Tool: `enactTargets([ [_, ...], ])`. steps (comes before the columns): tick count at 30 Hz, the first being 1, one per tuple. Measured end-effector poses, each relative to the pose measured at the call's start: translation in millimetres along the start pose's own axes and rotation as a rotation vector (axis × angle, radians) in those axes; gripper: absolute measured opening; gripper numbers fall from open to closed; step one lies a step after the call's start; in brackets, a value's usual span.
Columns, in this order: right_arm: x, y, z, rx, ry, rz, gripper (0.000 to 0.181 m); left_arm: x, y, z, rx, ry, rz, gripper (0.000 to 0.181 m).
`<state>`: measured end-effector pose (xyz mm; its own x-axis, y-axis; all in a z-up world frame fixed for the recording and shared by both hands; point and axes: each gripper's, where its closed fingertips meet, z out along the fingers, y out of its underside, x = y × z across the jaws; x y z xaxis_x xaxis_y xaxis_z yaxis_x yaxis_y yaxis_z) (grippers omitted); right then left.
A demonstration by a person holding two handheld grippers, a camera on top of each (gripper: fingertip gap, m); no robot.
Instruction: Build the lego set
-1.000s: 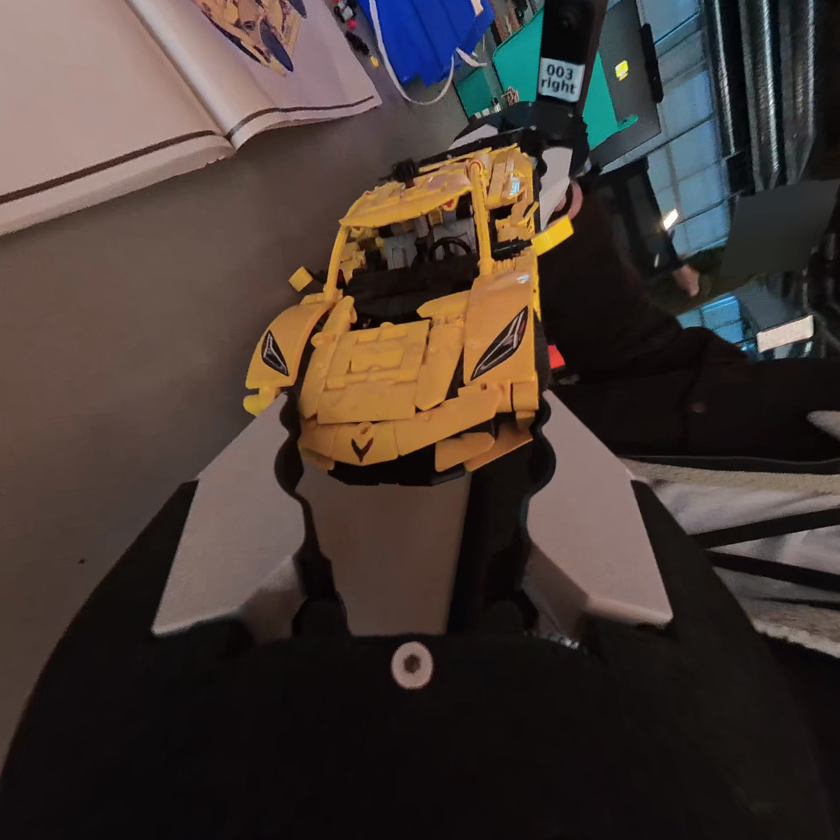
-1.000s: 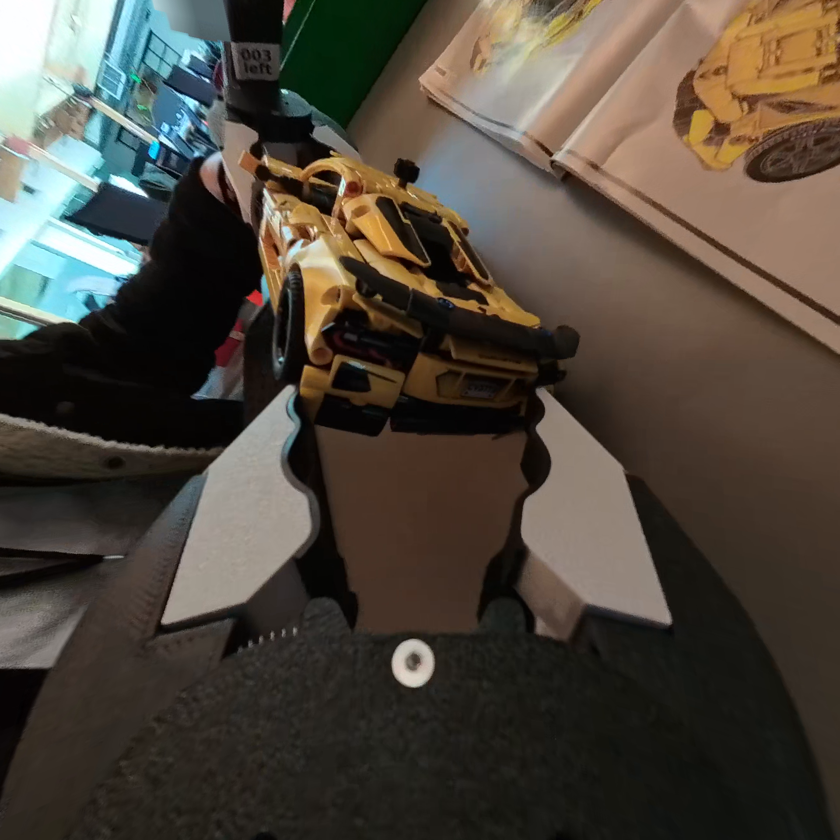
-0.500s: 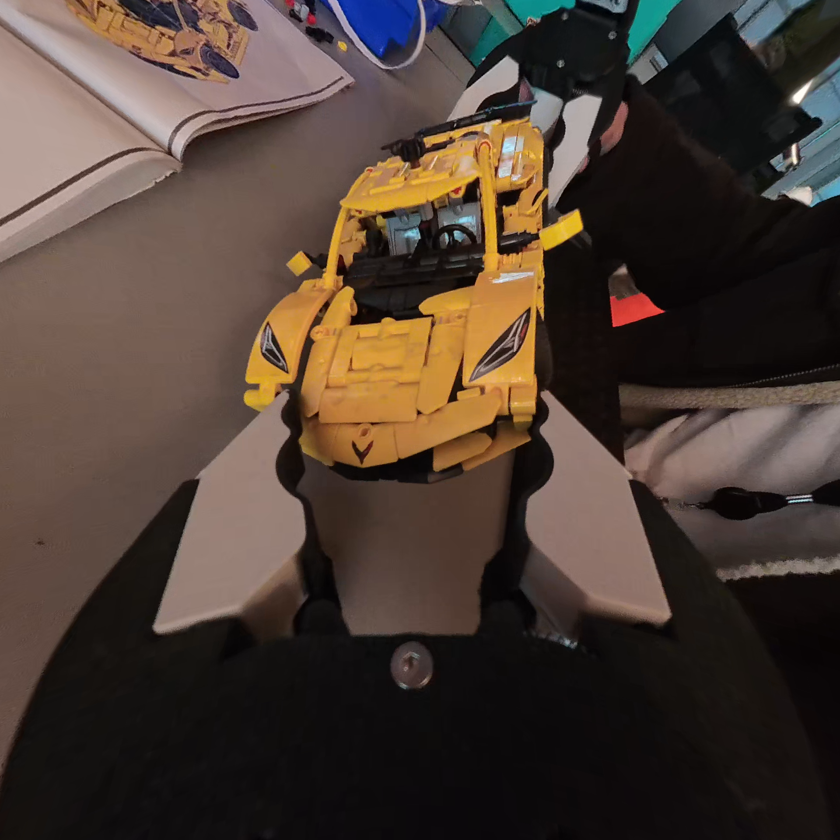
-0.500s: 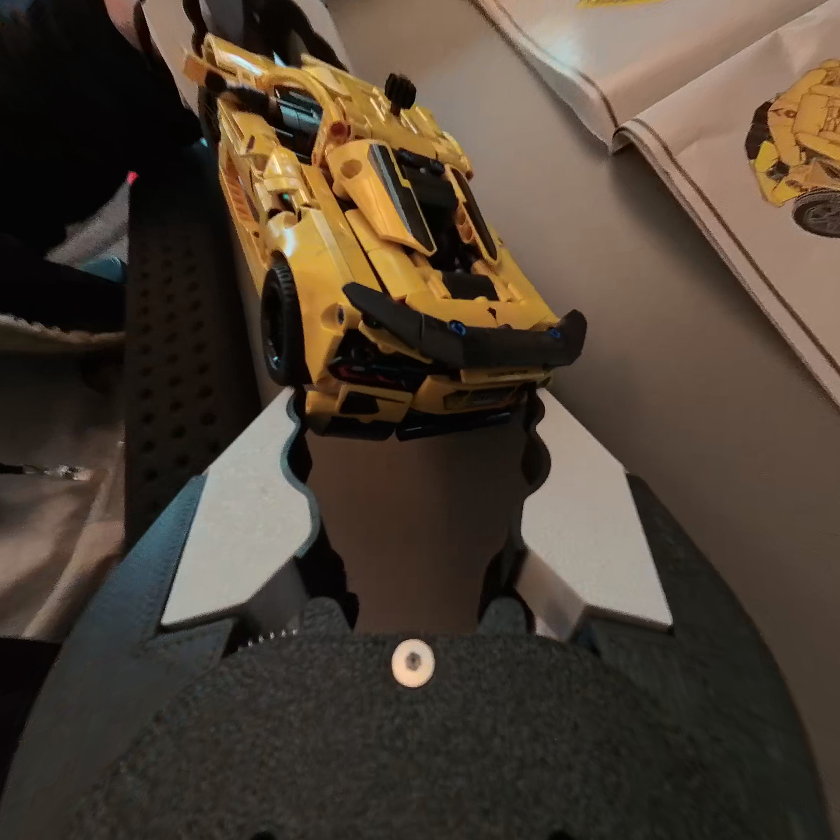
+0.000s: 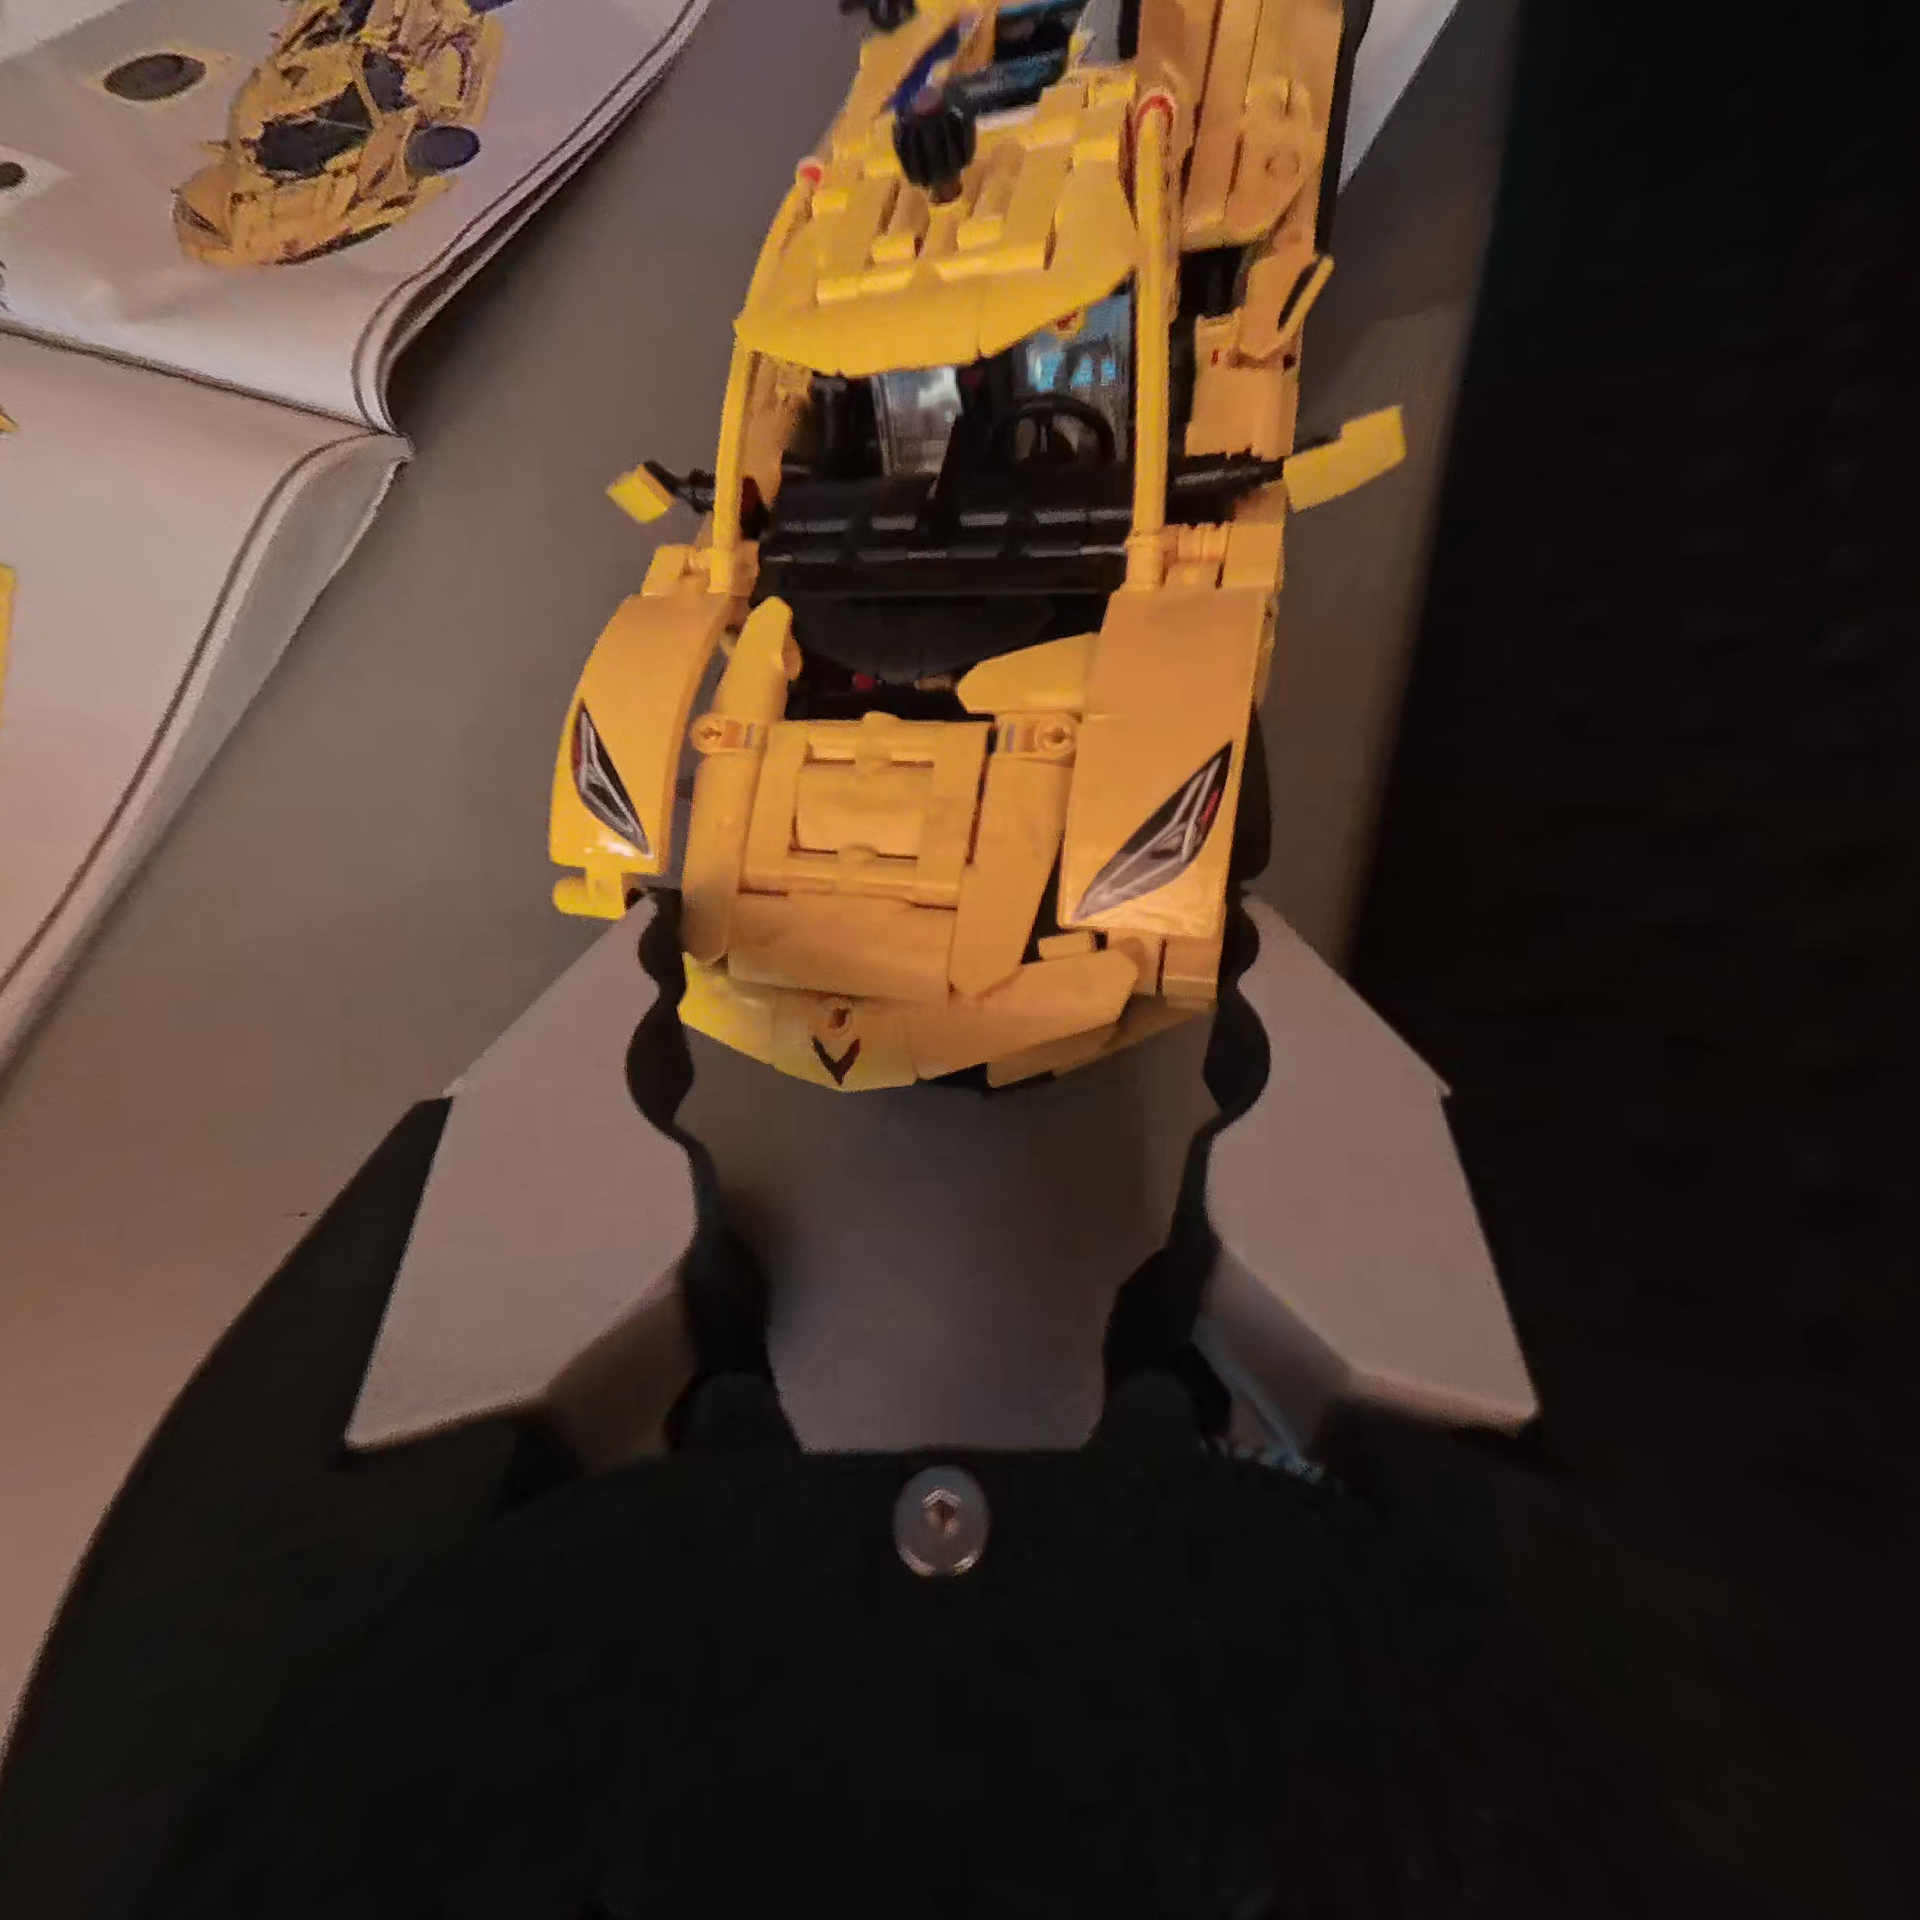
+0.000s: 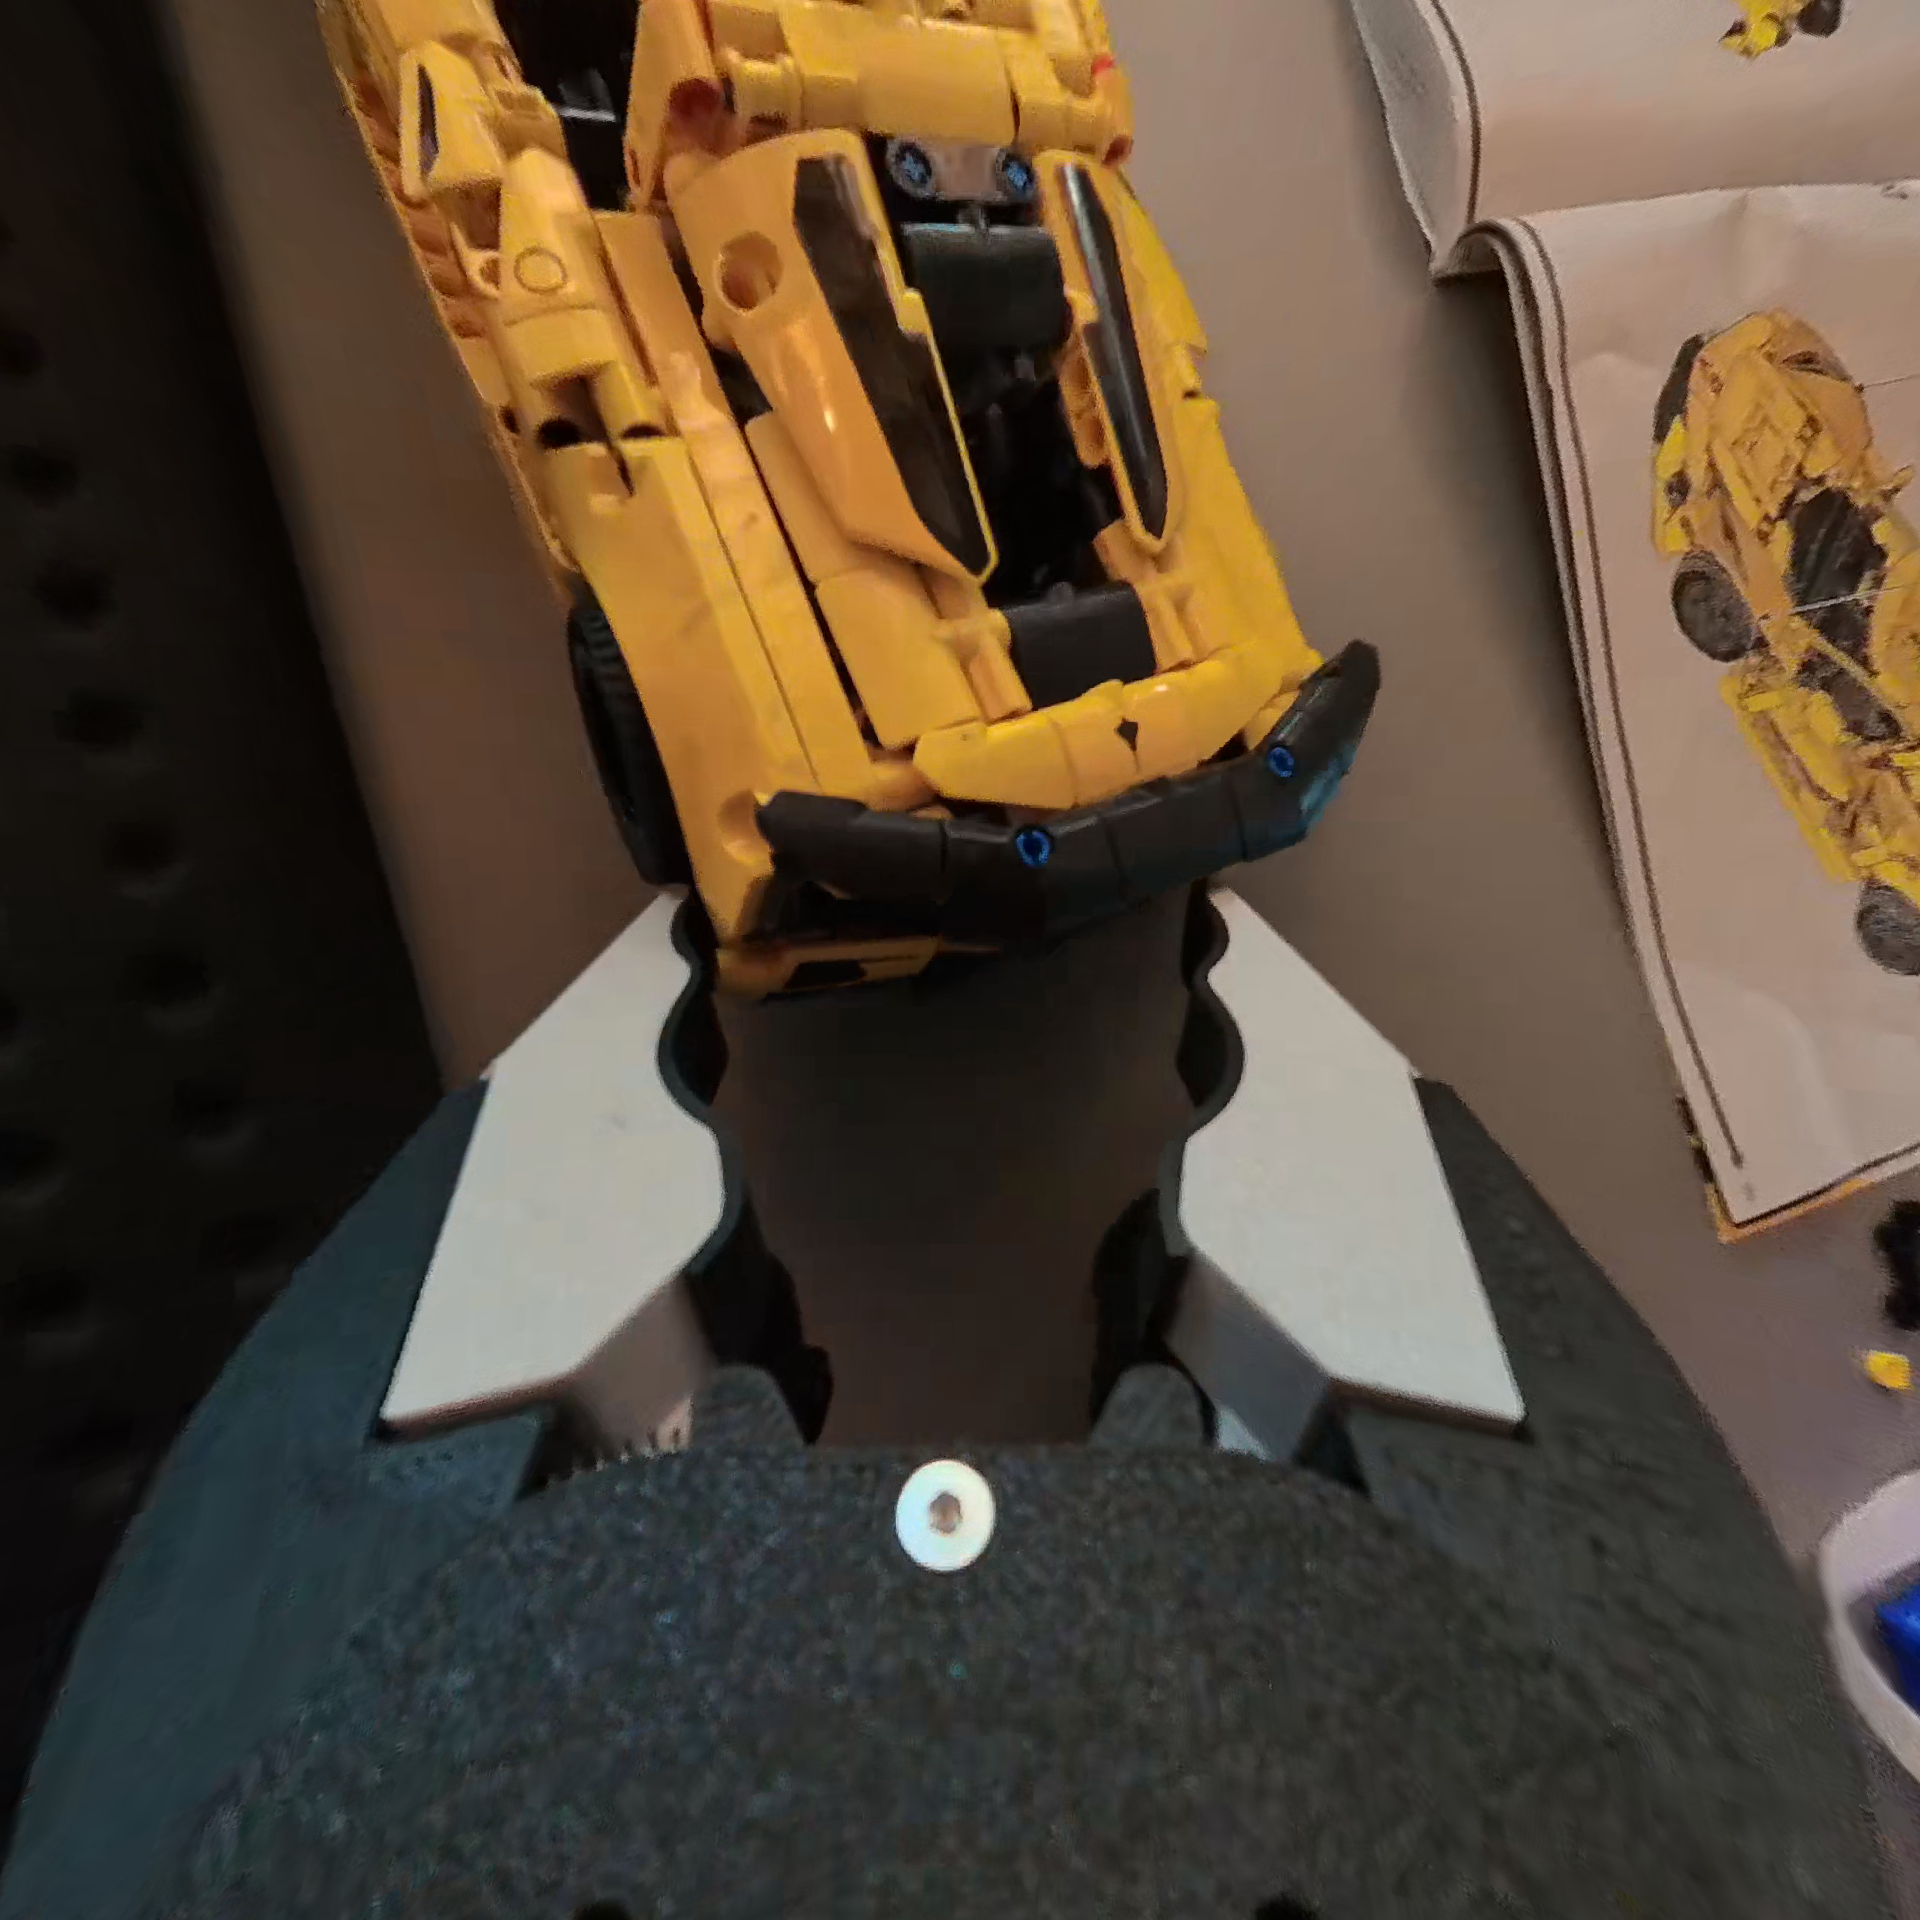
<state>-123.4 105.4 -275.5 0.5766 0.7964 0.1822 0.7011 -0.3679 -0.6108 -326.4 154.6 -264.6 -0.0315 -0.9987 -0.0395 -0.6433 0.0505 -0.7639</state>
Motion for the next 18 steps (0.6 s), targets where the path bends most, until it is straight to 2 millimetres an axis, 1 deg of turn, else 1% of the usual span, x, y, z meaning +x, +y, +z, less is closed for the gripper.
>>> enactTargets([
  [3, 4, 8, 5, -0.058, 0.086, -0.074, 0.089, -1, 6, 7, -0.064, -0.075, 0.092, 0.103],
  [5, 4, 8, 5, -0.057, 0.090, -0.063, 0.088, -2, 9, 11, -0.083, -0.106, 0.126, 0.104],
  [9, 2, 10, 5, -0.023, 0.073, -0.028, 0.085, -3, 7, 11, -0.072, -0.112, 0.104, 0.104],
  [11, -4, 14, 1, -0.019, 0.022, 0.037, 0.090, 1, 5, 9, -0.042, -0.095, 0.052, 0.105],
  [13, -12, 15, -10, 0.006, -0.071, 0.164, 0.093, 6, -4, -2, 0.033, -0.061, -0.065, 0.104],
  [14, -12, 14, -15, 0.031, -0.111, 0.249, 0.094, 6, -11, -11, 0.091, -0.038, -0.172, 0.104],
  [16, -7, 7, -24, 0.092, -0.208, 0.470, 0.093, 6, -22, -24, 0.204, 0.066, -0.464, 0.104],
  [17, -2, 2, -27, 0.127, -0.265, 0.578, 0.092, 2, -23, -26, 0.227, 0.107, -0.600, 0.104],
  [18, 5, -3, -28, 0.160, -0.305, 0.667, 0.090, -4, -22, -26, 0.234, 0.127, -0.694, 0.102],
])
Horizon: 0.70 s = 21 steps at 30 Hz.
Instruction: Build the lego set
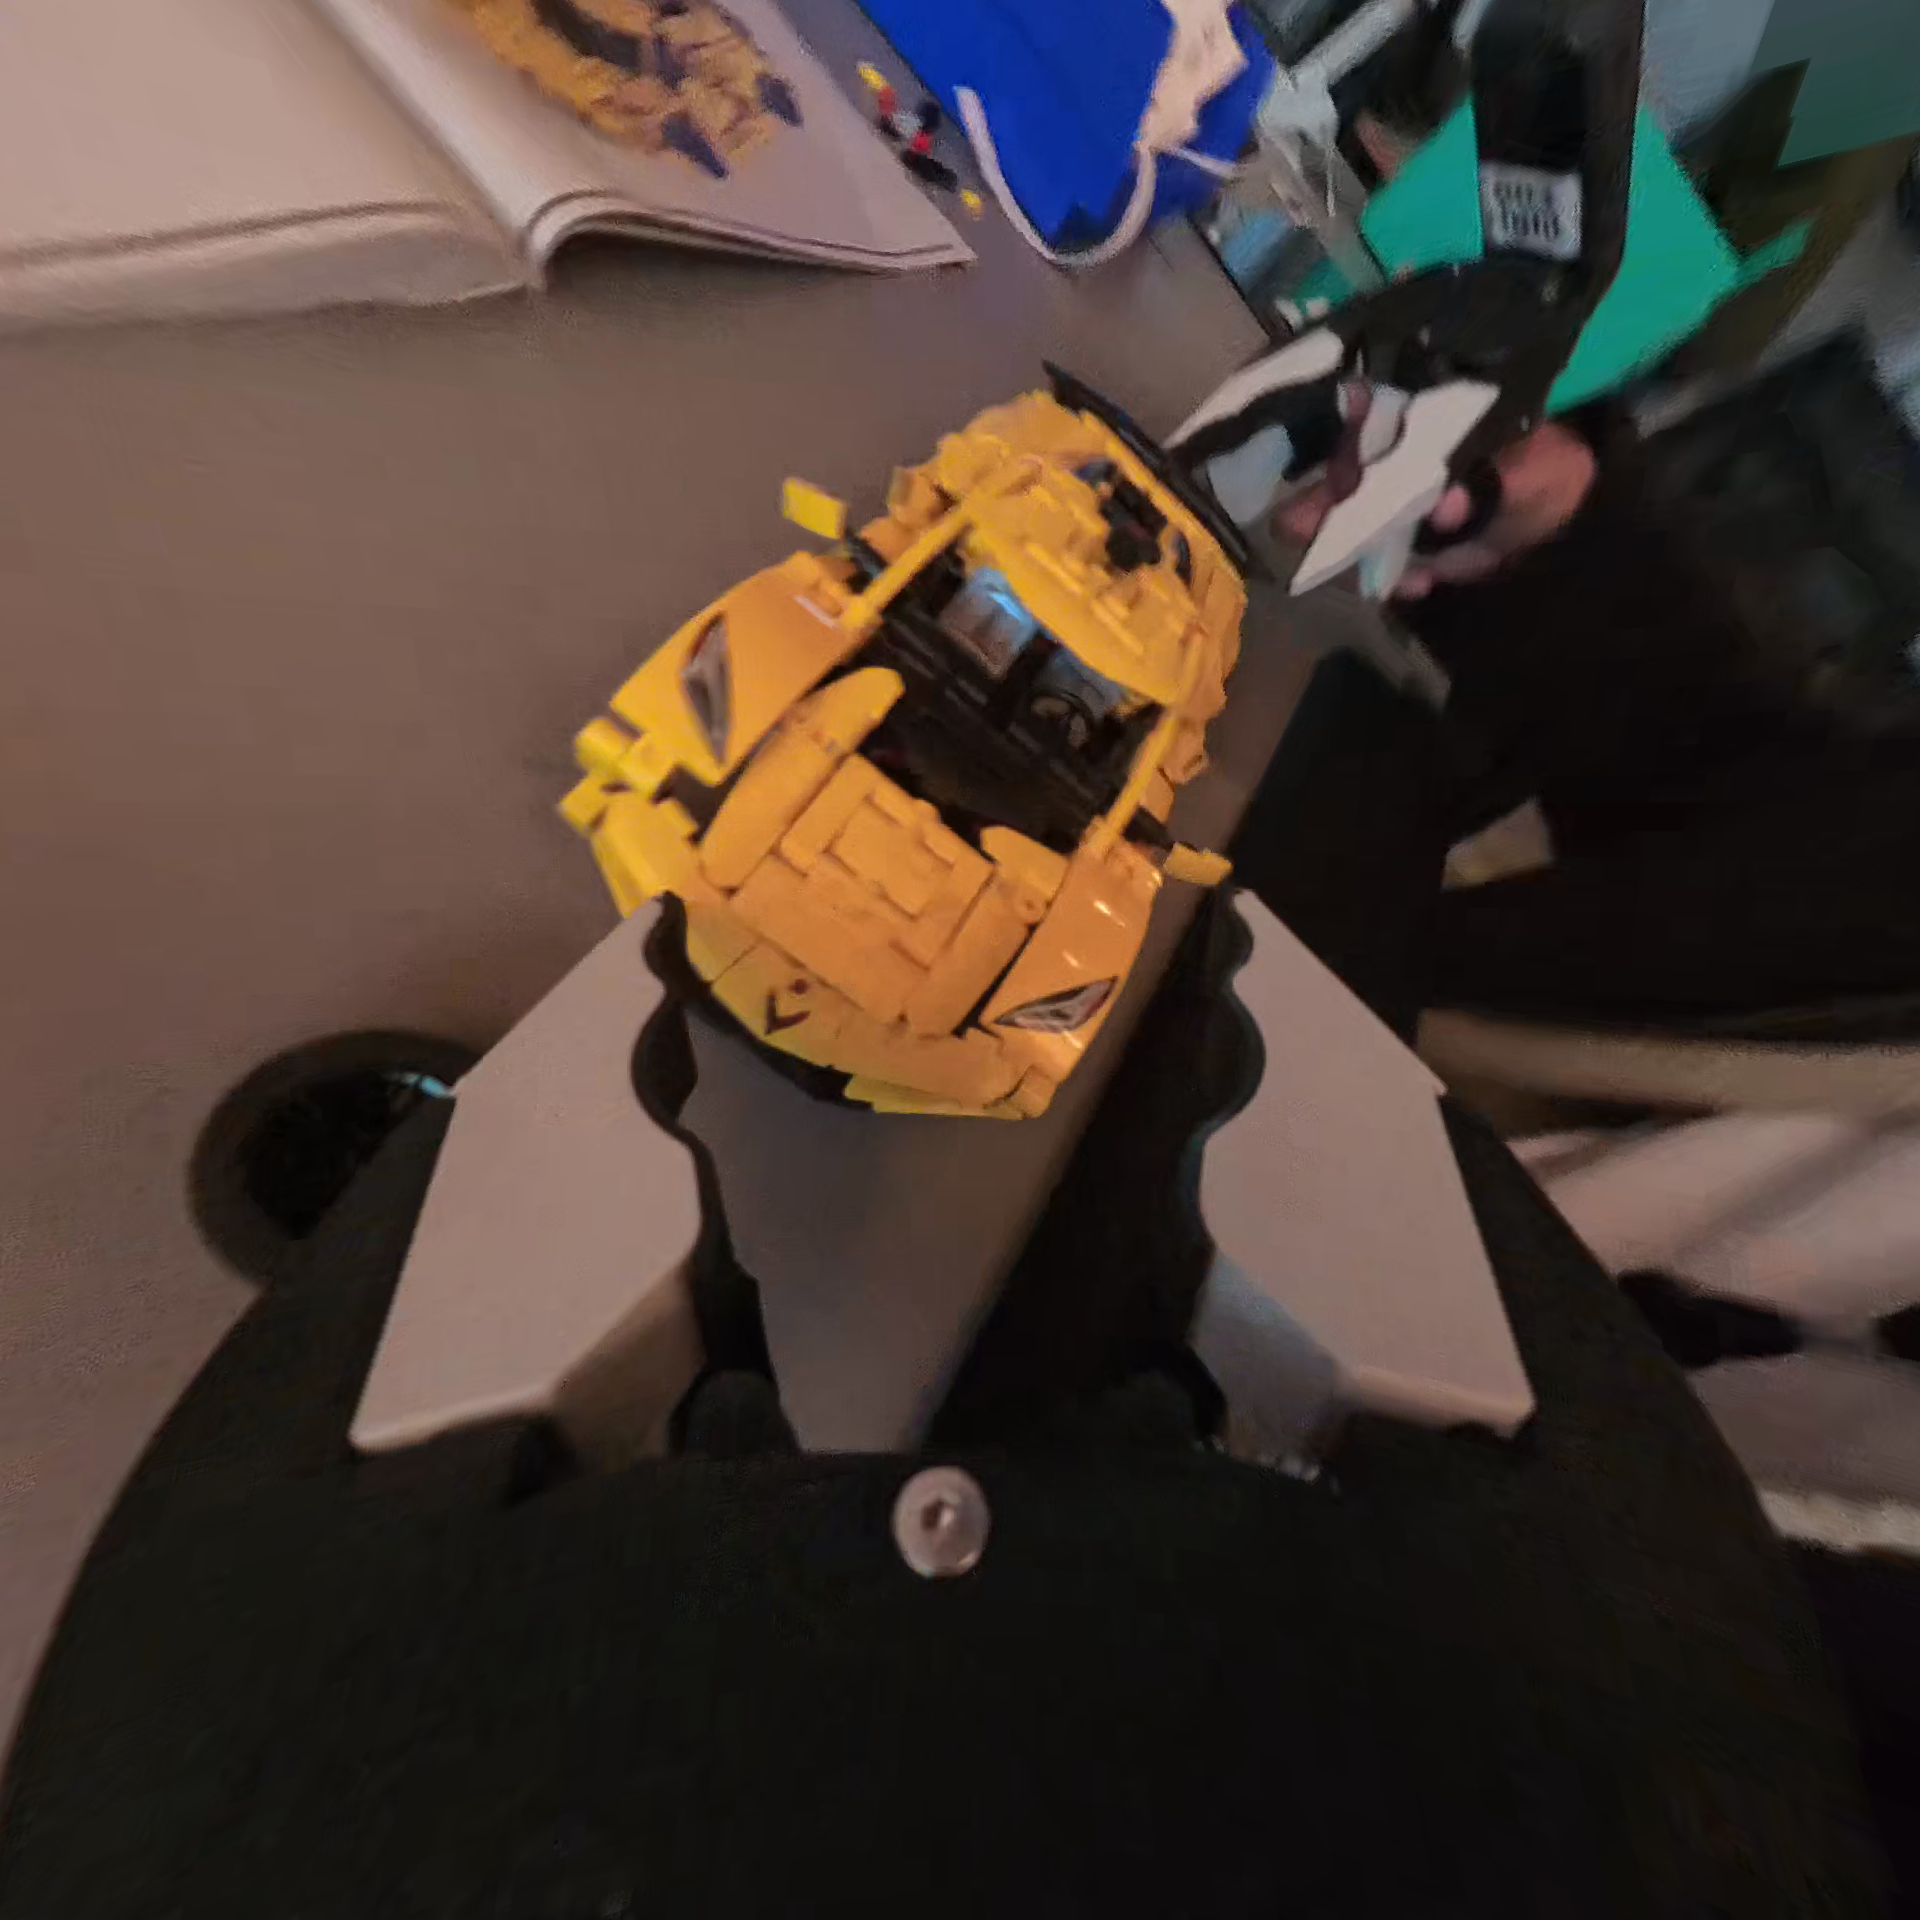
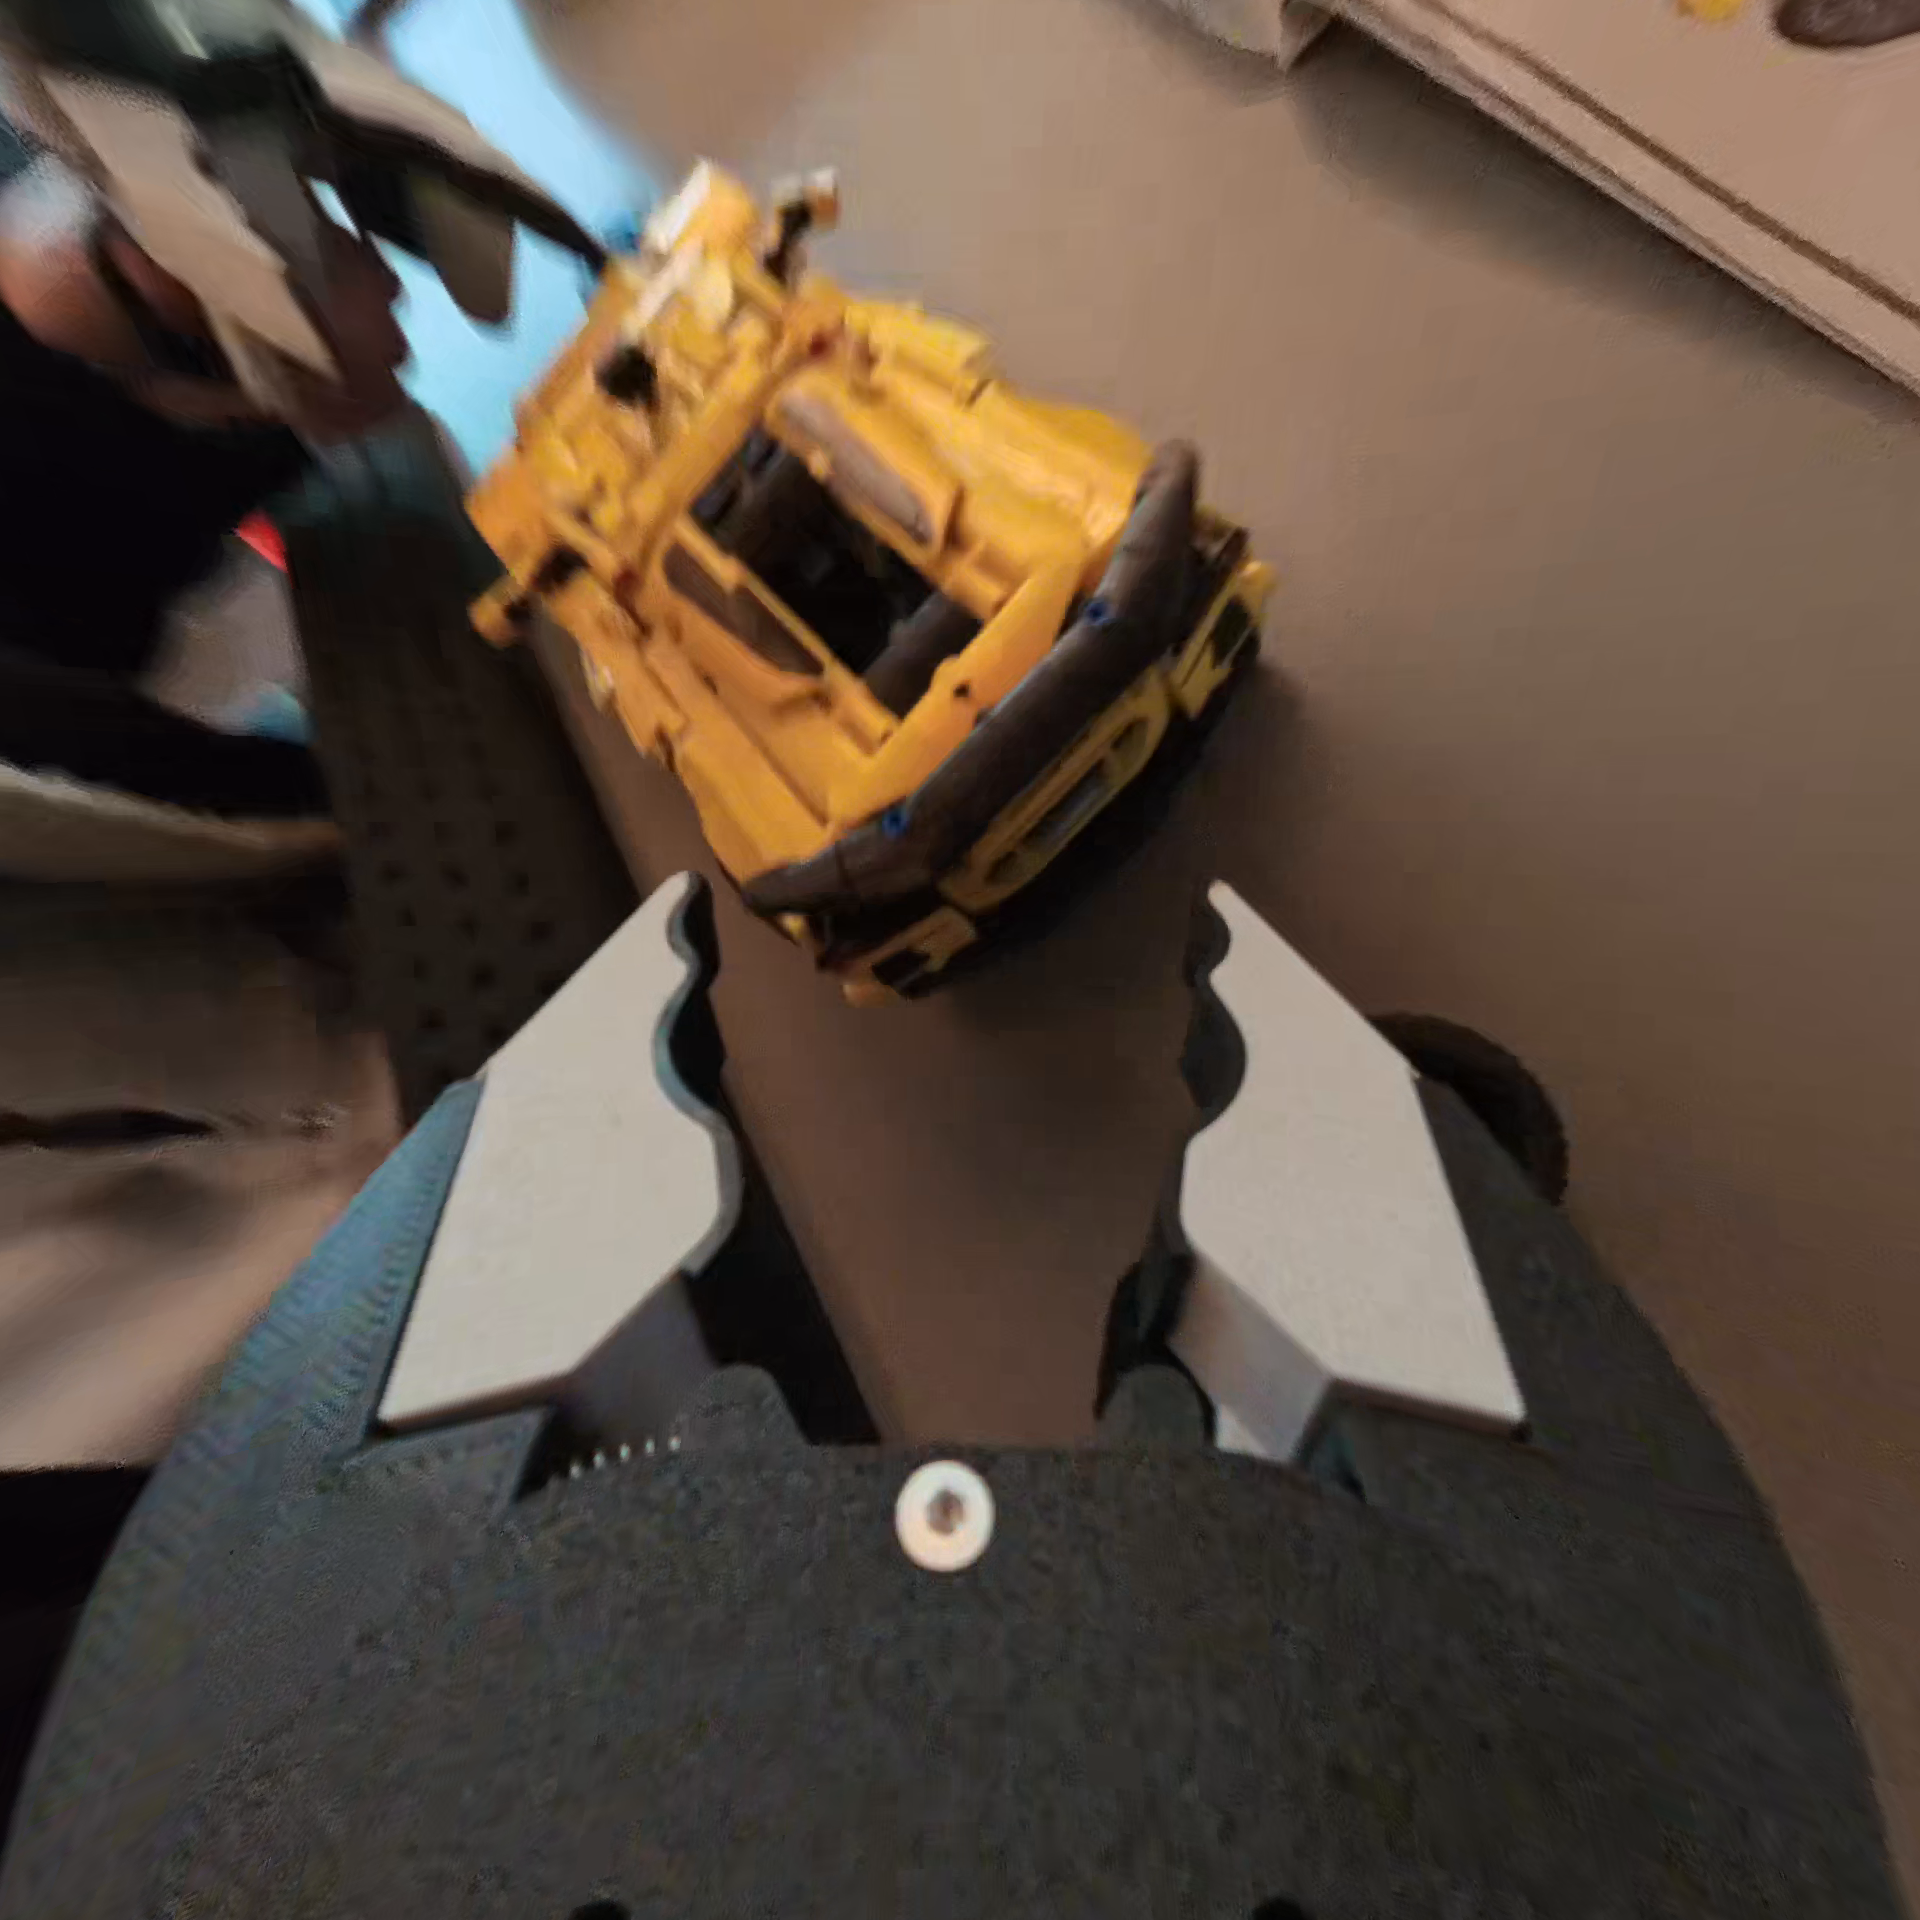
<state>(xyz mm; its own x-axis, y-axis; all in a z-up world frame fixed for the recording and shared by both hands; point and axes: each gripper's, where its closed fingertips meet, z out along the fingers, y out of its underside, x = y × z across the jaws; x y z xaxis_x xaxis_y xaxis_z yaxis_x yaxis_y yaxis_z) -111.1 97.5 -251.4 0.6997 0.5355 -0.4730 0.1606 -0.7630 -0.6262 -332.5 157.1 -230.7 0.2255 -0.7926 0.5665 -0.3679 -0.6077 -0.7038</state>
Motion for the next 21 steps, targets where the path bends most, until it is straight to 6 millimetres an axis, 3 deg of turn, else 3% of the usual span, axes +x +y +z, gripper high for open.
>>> enactTargets([
  [4, 14, -13, 2, -0.037, -0.072, 0.183, 0.070, -35, -2, 0, -0.041, -0.071, -0.140, 0.094],
  [6, 16, -17, 5, -0.063, -0.085, 0.208, 0.076, -31, 5, 6, -0.114, 0.000, -0.213, 0.094],
  [9, 29, -10, 13, -0.192, -0.009, 0.189, 0.082, -32, 12, 13, -0.194, 0.039, -0.254, 0.074],
  [11, 19, -11, 21, -0.246, -0.092, 0.232, 0.084, -34, 10, 14, -0.226, 0.060, -0.288, 0.071],
  [17, 20, -15, 31, -0.338, -0.136, 0.263, 0.073, -33, 10, 18, -0.308, 0.107, -0.282, 0.065],
  [21, 25, -24, 31, -0.286, -0.113, 0.194, 0.073, -36, 12, 19, -0.359, 0.098, -0.242, 0.060],
])
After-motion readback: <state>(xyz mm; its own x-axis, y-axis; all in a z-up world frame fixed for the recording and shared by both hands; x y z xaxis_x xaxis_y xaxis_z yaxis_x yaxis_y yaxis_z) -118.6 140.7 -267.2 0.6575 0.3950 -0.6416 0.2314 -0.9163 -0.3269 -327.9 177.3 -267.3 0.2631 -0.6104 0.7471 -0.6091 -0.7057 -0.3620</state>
